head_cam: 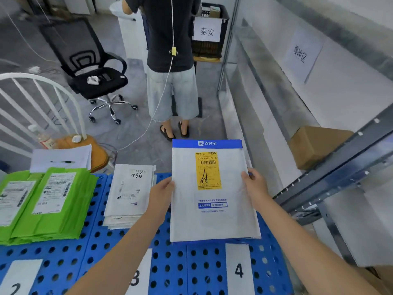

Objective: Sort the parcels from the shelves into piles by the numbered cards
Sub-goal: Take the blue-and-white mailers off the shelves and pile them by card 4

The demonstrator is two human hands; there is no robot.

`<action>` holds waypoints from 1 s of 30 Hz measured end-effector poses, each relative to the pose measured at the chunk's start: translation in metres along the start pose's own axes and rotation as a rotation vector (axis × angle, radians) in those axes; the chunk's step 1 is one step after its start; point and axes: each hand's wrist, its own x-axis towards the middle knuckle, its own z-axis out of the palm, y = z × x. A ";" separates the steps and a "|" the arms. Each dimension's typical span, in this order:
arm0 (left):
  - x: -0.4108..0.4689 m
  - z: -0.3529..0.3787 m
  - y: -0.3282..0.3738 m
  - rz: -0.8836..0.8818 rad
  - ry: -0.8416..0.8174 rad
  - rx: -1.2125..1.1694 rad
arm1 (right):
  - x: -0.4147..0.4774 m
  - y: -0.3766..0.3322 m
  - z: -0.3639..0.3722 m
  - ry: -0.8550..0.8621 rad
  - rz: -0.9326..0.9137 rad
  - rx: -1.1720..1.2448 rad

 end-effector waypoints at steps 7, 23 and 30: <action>0.010 0.019 -0.010 -0.019 0.037 0.111 | 0.026 0.019 0.002 -0.065 0.014 -0.075; 0.030 0.014 -0.004 0.170 -0.032 0.442 | 0.035 0.030 -0.017 -0.165 -0.105 -0.609; 0.014 0.019 0.028 0.430 -0.091 0.698 | -0.013 -0.033 0.010 -0.254 -0.434 -0.888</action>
